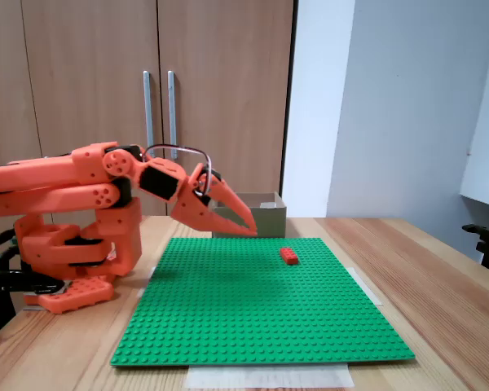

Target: Pick the yellow lego block and put it in the box.

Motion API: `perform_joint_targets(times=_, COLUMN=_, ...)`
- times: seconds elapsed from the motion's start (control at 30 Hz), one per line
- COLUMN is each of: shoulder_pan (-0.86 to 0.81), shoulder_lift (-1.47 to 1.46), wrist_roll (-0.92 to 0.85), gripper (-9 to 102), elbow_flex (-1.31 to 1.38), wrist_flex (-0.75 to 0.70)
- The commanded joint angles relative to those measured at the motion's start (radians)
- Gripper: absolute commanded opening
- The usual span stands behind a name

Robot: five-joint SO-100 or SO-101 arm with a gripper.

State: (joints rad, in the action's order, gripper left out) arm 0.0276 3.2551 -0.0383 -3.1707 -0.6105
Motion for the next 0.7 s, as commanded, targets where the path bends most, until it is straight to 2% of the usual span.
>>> perform_joint_targets(times=0.0, shoulder_pan=0.008, shoulder_lift=0.008, wrist_roll=-0.017, gripper=-1, elbow_flex=-0.011, wrist_flex=-0.029)
perform_joint_targets(times=0.47, shoulder_pan=0.002, shoulder_lift=0.009, wrist_roll=-0.066, gripper=-1, elbow_flex=-0.02, wrist_flex=-0.158)
perform_joint_targets(times=0.67, shoulder_pan=0.002, shoulder_lift=0.009, wrist_roll=-0.064, gripper=-1, elbow_flex=-0.02, wrist_flex=-0.16)
